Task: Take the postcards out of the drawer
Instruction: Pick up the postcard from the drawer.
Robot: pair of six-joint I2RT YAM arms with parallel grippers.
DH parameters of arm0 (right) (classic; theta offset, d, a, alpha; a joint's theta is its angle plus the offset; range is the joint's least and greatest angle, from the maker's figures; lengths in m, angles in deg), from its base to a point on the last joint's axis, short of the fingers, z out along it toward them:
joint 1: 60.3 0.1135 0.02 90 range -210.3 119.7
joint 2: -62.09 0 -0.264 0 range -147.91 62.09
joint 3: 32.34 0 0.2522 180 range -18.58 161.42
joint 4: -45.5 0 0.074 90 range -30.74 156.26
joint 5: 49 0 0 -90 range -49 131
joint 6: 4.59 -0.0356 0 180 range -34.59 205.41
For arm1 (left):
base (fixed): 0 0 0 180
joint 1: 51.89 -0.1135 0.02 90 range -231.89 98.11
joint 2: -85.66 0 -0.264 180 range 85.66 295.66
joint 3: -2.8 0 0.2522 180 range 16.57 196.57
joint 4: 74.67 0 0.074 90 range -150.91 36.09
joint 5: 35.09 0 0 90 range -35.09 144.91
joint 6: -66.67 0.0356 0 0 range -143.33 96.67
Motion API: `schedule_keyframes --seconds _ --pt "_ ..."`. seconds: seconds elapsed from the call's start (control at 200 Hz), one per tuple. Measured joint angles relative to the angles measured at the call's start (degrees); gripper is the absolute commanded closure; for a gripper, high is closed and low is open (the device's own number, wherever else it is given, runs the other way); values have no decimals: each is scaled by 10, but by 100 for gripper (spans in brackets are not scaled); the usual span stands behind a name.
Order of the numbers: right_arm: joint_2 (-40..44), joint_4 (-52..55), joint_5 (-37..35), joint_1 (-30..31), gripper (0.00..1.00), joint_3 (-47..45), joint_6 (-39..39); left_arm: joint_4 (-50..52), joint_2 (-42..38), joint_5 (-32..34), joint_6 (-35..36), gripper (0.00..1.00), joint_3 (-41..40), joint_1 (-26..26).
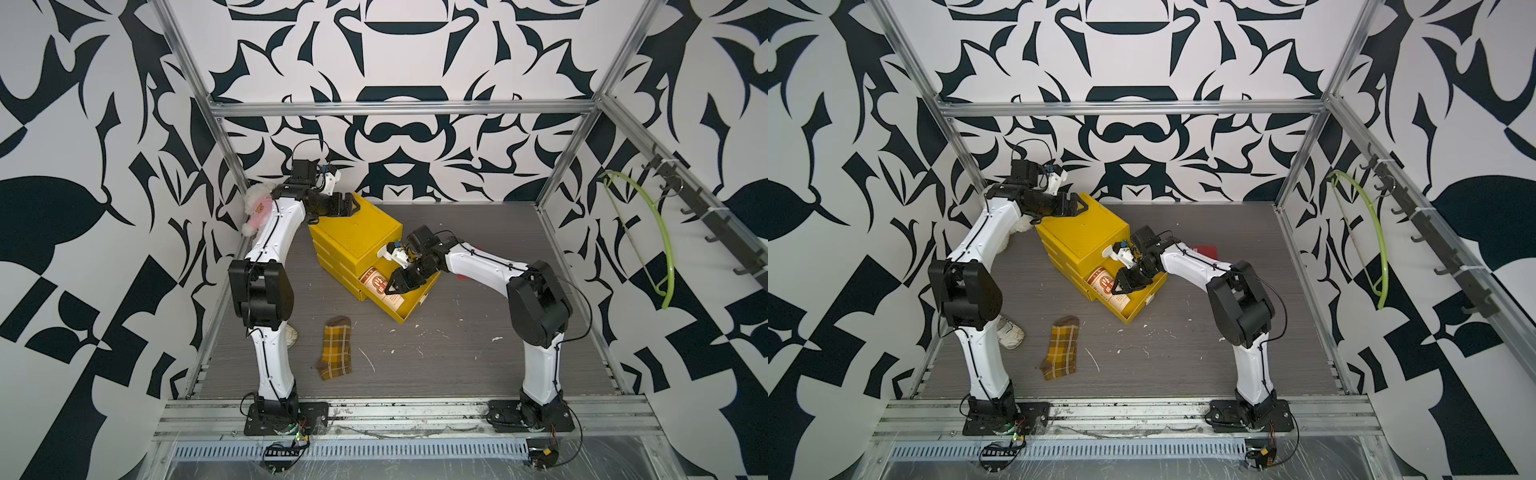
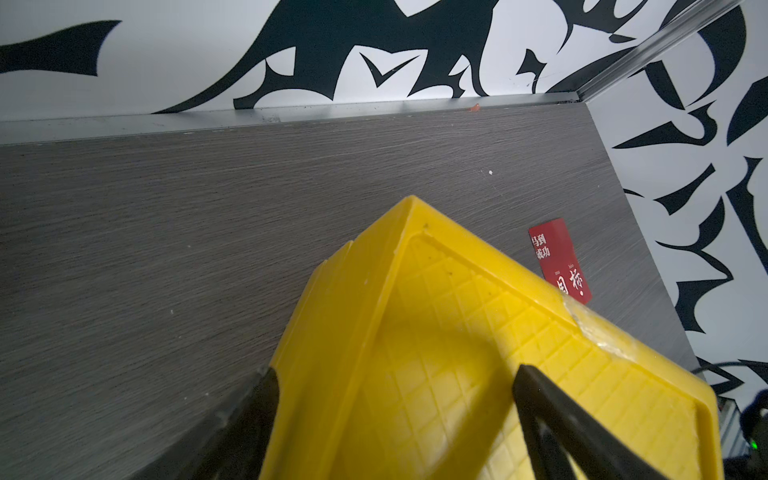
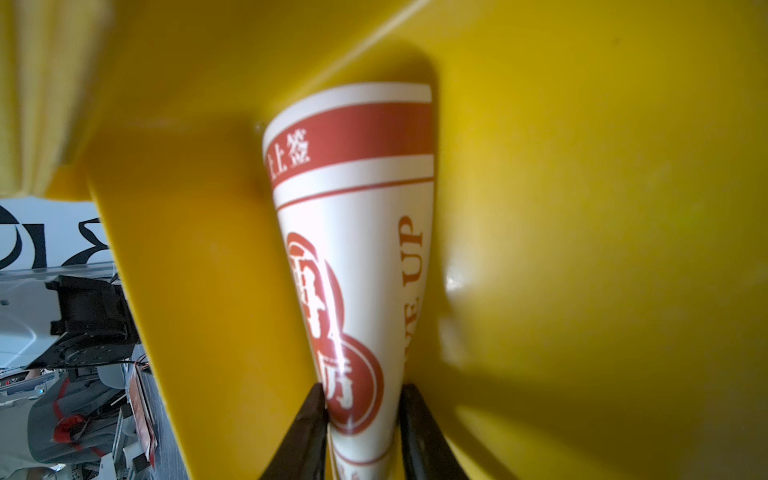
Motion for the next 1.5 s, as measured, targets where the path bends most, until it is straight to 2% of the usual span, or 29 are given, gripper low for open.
schedule_keyframes --seconds 0.365,0.73,1.18,1.505 --pt "7 6 2 -2 68 0 -40 0 0 0 -3 7 0 0" --pt "33 13 11 -45 70 0 -97 1 0 0 -4 7 0 0" --pt "83 17 34 -84 70 -11 -127 21 -3 4 -14 6 7 2" --pt "87 50 56 -91 73 -17 -135 23 -61 20 -47 6 -11 16"
